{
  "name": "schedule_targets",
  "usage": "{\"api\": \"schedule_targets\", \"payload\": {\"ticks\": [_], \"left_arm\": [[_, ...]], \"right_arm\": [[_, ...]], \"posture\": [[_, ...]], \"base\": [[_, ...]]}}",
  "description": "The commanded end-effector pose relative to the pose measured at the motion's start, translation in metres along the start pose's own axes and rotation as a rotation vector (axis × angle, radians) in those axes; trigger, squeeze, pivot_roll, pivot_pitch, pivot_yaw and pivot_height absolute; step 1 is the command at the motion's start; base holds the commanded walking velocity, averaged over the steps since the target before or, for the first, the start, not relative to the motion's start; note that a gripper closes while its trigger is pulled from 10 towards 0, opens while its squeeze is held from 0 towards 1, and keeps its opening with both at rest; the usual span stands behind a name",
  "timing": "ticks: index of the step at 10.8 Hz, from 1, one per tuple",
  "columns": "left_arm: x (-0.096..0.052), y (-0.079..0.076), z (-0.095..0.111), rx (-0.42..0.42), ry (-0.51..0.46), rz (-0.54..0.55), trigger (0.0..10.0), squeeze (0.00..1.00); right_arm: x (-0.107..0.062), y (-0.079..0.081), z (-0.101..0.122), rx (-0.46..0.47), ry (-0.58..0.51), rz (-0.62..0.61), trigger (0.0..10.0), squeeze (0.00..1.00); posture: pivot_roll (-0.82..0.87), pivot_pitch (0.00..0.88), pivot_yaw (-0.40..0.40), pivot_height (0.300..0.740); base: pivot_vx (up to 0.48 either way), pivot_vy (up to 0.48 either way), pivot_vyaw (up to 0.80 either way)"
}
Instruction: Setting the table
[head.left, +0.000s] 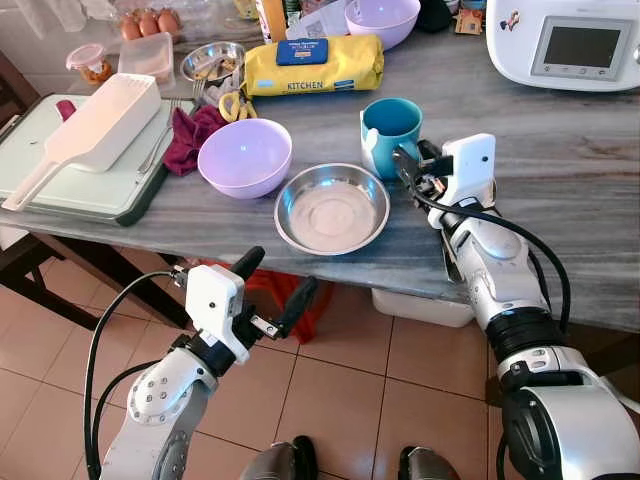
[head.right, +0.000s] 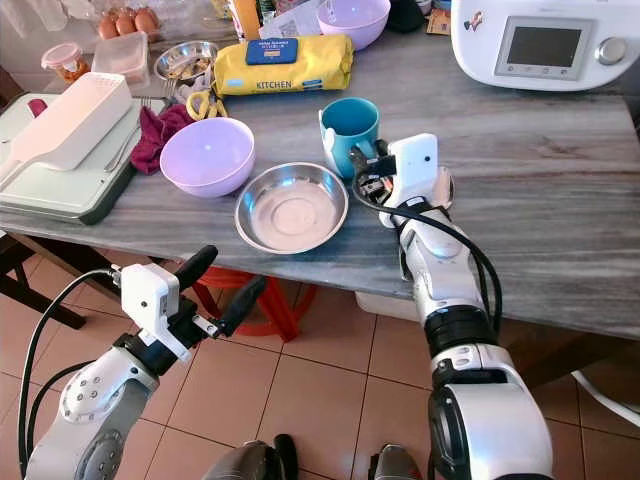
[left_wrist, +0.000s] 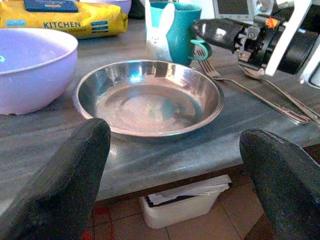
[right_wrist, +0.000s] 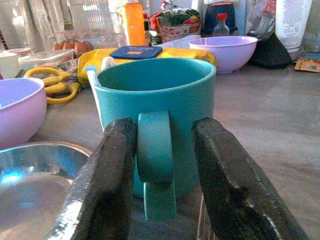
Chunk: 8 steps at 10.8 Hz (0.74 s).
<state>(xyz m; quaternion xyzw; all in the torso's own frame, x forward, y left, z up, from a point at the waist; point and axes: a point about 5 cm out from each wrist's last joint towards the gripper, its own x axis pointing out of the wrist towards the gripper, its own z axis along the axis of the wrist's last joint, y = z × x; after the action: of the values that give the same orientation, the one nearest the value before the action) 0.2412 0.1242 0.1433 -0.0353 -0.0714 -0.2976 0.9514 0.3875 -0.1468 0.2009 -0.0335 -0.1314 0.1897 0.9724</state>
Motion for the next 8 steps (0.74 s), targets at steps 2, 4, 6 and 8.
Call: {"api": "schedule_targets", "payload": {"ticks": [2, 4, 6, 8], "left_arm": [[0.0, 0.001, -0.001, 0.004, 0.006, 0.004, 10.0, 0.0], [0.003, 0.003, -0.001, 0.01, 0.0, 0.004, 10.0, 0.0], [0.009, 0.006, 0.001, 0.015, -0.022, 0.009, 10.0, 0.0], [0.016, 0.006, 0.0, 0.008, -0.038, -0.001, 10.0, 0.0]], "right_arm": [[0.004, 0.0, 0.008, -0.011, -0.038, -0.008, 10.0, 1.0], [0.004, -0.006, 0.031, -0.047, -0.136, -0.044, 10.0, 1.0], [-0.014, -0.007, 0.049, -0.106, -0.212, -0.127, 10.0, 1.0], [-0.048, 0.003, 0.046, -0.157, -0.203, -0.21, 10.0, 1.0]], "posture": [[0.02, 0.218, 0.138, 0.74], [0.01, 0.196, 0.128, 0.74], [-0.02, 0.173, 0.113, 0.74], [-0.06, 0.159, 0.117, 0.74]], "base": [[0.0, 0.0, 0.0], [0.0, 0.0, 0.0], [0.0, 0.0, 0.0], [0.0, 0.0, 0.0]]}}
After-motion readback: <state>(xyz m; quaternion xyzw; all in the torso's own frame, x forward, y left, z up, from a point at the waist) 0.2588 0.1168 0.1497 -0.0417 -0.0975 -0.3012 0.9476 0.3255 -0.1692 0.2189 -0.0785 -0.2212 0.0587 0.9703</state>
